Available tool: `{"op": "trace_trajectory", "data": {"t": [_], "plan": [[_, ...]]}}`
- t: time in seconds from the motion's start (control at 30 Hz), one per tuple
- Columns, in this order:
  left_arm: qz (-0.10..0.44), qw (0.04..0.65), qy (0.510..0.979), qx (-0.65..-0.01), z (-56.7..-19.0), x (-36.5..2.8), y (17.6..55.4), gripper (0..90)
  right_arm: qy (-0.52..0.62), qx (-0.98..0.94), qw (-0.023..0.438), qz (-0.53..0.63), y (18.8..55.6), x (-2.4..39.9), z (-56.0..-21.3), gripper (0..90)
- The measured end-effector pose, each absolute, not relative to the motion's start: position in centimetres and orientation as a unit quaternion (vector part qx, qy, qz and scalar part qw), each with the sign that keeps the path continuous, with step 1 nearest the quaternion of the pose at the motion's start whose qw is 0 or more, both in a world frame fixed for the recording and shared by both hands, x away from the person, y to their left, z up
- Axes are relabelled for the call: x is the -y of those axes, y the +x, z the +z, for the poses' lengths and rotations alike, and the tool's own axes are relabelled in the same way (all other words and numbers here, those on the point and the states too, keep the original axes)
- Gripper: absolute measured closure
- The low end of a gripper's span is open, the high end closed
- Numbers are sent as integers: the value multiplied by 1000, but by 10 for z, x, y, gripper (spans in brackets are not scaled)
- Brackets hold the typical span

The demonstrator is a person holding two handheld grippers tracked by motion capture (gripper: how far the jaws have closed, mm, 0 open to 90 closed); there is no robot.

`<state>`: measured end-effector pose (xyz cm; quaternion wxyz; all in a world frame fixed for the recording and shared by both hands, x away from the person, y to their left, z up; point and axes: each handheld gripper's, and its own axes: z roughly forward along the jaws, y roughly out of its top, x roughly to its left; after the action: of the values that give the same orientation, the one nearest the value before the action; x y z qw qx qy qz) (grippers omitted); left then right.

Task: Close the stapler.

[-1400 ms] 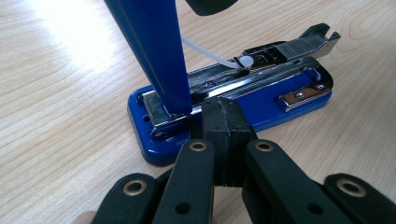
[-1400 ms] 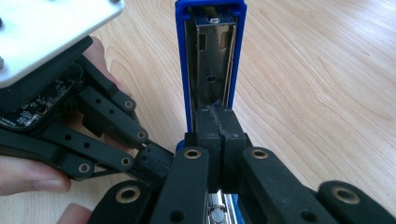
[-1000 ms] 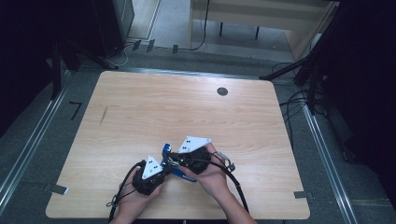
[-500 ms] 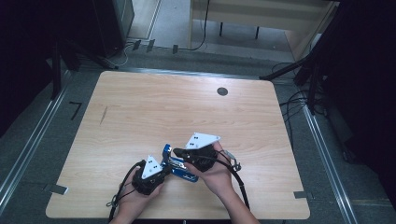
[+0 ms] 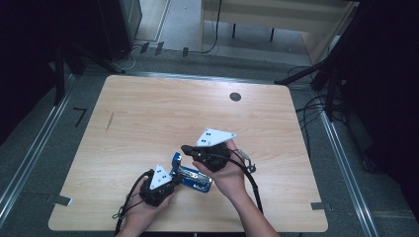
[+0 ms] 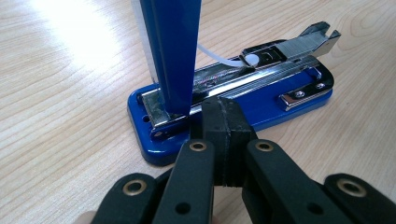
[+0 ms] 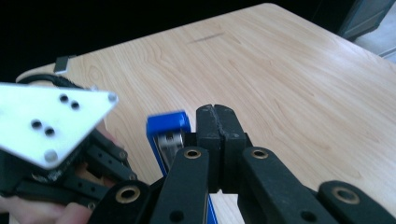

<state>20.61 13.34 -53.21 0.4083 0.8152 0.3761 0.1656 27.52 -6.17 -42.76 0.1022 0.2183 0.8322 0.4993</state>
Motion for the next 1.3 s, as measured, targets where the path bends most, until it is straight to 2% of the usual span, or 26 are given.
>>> {"op": "trace_trajectory", "data": {"t": [0.63, 1.3], "plan": [[165, 409, 814, -377, -532, -133, 206, 900, 189, -845, 96, 490, 273, 33, -423, 900], [164, 409, 814, -377, -532, -133, 206, 900, 204, -843, 99, 488, 267, 59, -431, 900]]}}
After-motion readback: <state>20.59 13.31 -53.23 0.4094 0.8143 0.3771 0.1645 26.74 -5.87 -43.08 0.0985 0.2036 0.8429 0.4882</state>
